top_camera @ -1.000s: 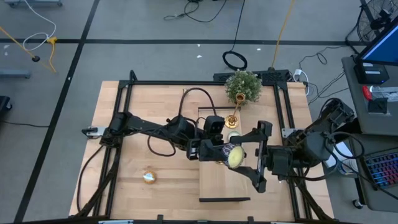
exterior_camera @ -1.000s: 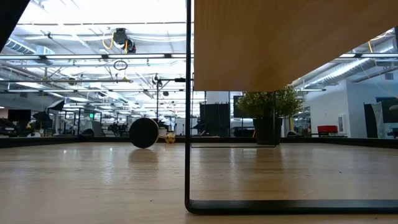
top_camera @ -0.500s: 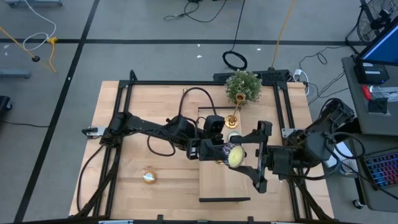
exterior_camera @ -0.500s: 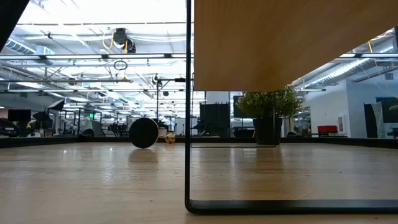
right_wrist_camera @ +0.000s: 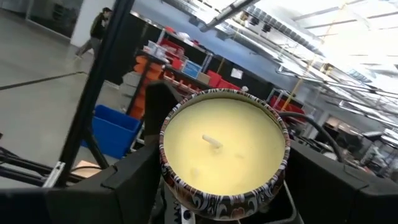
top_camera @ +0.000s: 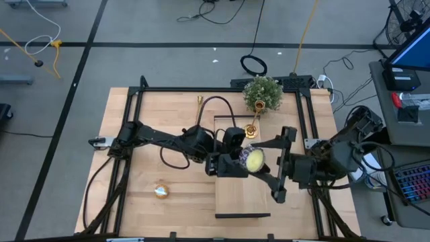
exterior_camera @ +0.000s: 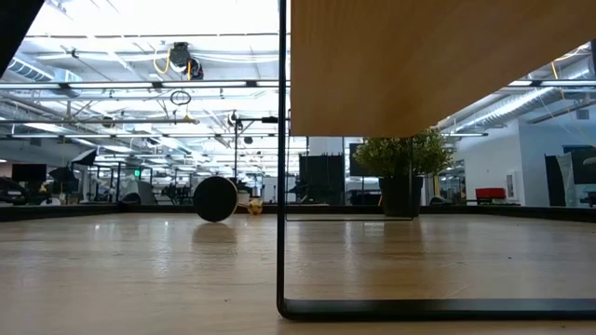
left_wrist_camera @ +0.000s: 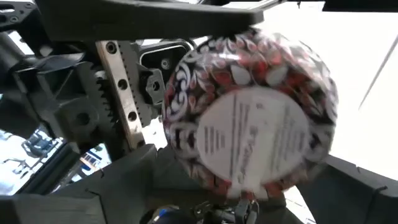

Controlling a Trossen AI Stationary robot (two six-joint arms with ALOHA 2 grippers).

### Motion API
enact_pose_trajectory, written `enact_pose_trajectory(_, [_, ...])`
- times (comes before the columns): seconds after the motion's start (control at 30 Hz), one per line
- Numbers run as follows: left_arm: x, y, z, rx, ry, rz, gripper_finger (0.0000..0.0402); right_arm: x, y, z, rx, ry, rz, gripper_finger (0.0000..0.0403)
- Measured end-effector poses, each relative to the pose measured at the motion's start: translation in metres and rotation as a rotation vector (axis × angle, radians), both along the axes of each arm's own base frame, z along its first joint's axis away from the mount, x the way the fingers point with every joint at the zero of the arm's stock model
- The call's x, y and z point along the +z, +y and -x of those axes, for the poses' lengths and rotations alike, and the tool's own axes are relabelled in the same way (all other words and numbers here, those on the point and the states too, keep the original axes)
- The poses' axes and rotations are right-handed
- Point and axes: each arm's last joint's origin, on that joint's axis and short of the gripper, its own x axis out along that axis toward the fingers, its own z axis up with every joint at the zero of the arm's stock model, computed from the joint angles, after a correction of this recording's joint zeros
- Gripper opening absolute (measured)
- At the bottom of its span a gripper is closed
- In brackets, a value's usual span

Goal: Pick & Place candle stick holders
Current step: Put the red patterned scented candle on the shelf

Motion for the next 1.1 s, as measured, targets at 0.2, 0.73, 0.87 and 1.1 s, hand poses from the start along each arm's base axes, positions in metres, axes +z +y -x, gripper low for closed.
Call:
enact_pose_trajectory(0.2, [-0.004, 0.002, -0.003, -0.085, 0.079, -0.04, 0.0327, 0.012, -0.003, 0.023, 0.001, -0.03, -0.057, 0.0291])
enact_pose_trajectory(0.73, [0.046, 0.039, 0.029, -0.013, 0.138, -0.206, 0.0262, 0.009, -0.015, 0.099, 0.086, 0.113, -0.426, 0.0291])
enact_pose_trajectory(0.87, [0.073, 0.044, 0.061, 0.096, 0.205, -0.297, 0.025, -0.013, -0.007, 0.098, 0.094, 0.246, -0.477, 0.029])
enact_pose_trajectory(1.1, [0.105, 0.044, 0.121, 0.346, 0.323, -0.386, 0.0239, -0.067, 0.022, 0.079, 0.027, 0.388, -0.525, 0.029])
